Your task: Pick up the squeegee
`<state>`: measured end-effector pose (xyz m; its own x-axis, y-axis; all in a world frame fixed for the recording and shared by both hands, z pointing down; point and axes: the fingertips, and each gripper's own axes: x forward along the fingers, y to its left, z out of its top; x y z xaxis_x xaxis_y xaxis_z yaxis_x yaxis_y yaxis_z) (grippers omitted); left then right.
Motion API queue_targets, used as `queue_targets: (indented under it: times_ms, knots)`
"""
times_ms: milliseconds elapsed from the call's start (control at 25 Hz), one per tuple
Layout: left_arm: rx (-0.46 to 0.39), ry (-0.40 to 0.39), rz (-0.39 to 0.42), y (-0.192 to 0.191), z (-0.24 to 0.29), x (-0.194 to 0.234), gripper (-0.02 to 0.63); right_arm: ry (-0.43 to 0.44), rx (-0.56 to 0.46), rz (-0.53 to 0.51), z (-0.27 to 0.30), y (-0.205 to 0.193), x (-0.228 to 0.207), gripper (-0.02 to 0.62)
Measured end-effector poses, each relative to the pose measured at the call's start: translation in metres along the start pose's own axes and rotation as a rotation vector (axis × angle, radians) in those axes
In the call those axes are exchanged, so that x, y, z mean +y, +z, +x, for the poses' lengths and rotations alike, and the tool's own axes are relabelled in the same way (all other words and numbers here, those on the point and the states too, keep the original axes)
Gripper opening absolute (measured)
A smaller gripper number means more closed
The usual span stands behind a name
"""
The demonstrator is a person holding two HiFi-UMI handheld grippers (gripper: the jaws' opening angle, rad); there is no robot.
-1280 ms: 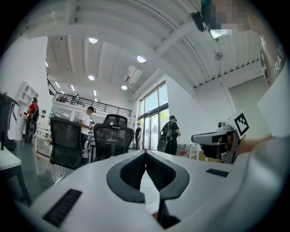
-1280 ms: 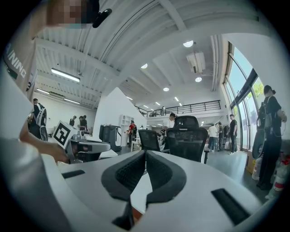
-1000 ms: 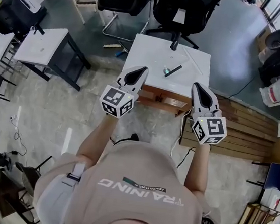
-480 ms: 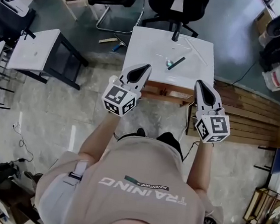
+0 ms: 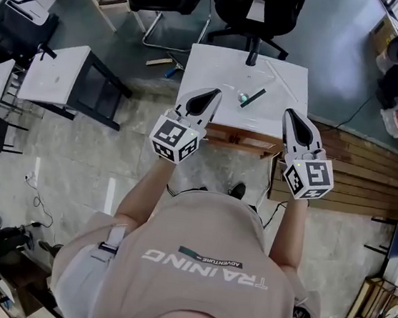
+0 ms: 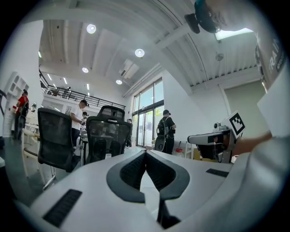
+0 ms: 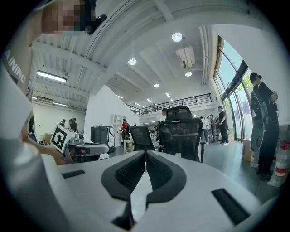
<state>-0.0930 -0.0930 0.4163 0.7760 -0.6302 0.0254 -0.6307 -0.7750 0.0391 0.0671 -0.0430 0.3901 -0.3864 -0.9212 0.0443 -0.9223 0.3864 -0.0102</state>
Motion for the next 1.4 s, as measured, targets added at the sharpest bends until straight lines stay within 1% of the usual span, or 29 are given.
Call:
queue_targets:
  times_ms: [200,520,760,920,1120,1240,1400]
  knots:
    - [-0.005,0.043,0.002,0.008,0.016,0.010,0.012,0.022,-0.018,-0.003,0.014,0.008,-0.022,0.035]
    - [0.012,0.075,0.007,0.000,0.050,-0.002,0.012,0.063,-0.018,-0.009,0.023,0.003,-0.058,0.035]
    - [0.001,0.111,0.016,0.006,0.071,-0.007,0.012,0.104,-0.029,-0.009,0.029,0.007,-0.082,0.035]
    - [0.002,0.131,0.015,0.006,0.080,-0.009,0.012,0.126,-0.033,0.011,0.034,0.001,-0.094,0.035]
    - [0.039,0.119,0.005,-0.004,0.091,-0.003,0.012,0.124,-0.020,0.047,0.042,-0.012,-0.100,0.035]
    - [0.034,0.103,0.007,-0.004,0.106,0.006,0.012,0.122,-0.013,0.046,0.057,-0.016,-0.107,0.035]
    - [0.031,0.069,0.012,-0.003,0.125,0.025,0.012,0.106,-0.023,0.019,0.083,-0.003,-0.112,0.035]
